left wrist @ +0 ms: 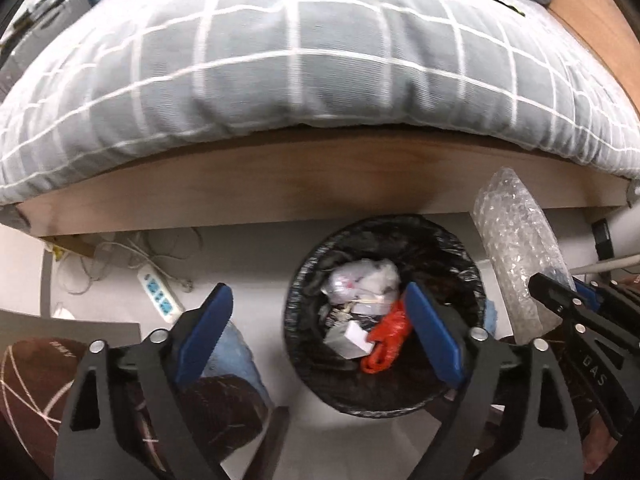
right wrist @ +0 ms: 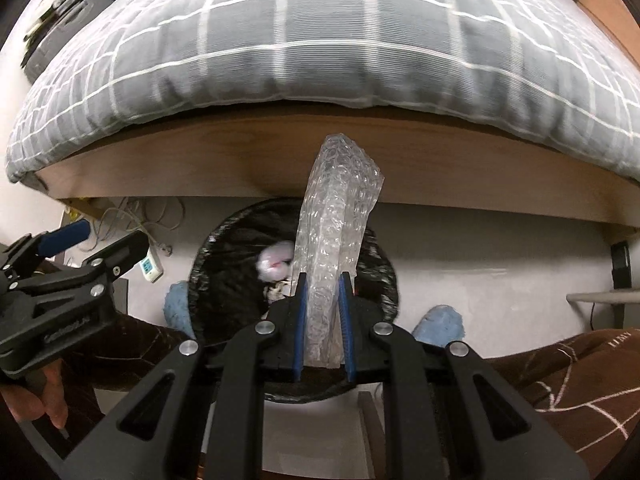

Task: Collect trash
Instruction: 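Open the left tool dropping the plastic bag while the right tool drops the bubble wrap, then move both tools back over the bed toward the tissues and yellow packet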

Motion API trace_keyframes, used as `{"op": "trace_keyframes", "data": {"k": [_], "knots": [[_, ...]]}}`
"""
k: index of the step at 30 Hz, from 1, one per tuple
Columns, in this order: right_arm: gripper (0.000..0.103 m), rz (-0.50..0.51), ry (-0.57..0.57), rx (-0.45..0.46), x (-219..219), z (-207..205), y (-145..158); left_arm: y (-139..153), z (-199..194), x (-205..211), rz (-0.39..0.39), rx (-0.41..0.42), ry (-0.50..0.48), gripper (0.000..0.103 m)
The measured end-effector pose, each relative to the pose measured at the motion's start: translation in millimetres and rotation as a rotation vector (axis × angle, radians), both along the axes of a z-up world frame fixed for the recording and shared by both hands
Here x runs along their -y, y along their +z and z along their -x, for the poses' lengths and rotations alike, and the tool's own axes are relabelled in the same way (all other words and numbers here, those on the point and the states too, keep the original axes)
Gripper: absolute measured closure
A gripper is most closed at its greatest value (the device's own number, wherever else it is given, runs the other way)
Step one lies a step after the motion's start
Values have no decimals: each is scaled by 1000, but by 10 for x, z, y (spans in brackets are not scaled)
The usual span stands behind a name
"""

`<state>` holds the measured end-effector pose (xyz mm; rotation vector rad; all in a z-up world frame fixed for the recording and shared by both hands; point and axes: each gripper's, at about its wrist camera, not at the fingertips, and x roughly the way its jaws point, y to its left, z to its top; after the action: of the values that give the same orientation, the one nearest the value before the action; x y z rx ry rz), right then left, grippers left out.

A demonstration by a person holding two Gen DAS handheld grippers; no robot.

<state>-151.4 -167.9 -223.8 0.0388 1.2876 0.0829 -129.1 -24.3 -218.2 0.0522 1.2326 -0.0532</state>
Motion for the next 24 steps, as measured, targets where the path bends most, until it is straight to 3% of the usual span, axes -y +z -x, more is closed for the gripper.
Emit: {"op": "trace_keyframes", "data": {"k": [4, 14, 24], "knots": [[89, -2, 45, -7, -197, -35, -30, 38, 30, -182, -6, 12, 33, 8], [85, 3, 116, -9, -511, -92, -7, 144, 77, -457, -2, 33, 95, 6], [46, 23, 101, 33, -554, -76, 47, 227, 56, -519, 9, 51, 105, 6]]}}
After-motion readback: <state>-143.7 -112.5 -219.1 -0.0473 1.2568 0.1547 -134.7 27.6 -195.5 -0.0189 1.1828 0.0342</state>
